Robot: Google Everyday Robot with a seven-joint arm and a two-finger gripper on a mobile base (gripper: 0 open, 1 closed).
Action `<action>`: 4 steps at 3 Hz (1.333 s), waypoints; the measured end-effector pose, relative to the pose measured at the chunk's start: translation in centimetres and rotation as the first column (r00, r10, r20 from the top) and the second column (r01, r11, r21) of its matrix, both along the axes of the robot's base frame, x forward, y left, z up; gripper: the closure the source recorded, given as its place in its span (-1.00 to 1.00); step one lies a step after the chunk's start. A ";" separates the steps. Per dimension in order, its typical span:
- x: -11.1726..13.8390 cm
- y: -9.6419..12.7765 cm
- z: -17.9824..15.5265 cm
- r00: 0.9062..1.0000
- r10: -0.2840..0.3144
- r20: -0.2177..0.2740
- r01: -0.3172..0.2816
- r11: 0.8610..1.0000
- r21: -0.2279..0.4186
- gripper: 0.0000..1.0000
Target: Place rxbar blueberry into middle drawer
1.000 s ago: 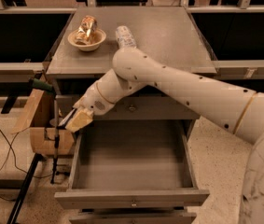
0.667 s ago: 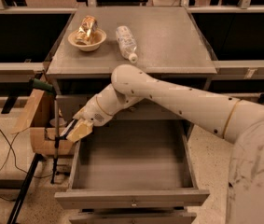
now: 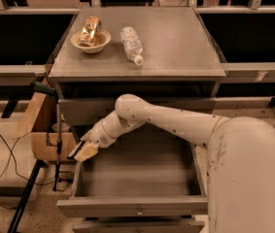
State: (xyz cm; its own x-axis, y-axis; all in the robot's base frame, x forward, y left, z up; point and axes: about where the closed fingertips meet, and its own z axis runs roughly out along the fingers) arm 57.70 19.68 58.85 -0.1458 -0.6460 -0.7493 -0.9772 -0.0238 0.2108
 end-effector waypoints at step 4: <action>-2.2 -5.5 -11.2 0.984 -0.061 -0.166 0.021 0.972 -0.234 0.72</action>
Offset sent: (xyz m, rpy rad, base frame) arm -0.0191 -0.0709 -0.0870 -0.0822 0.0974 -0.0865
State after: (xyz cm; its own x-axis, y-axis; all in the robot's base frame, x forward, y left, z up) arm 55.51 14.16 47.62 -0.2888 -0.7892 -0.5420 -0.9252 0.0846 0.3698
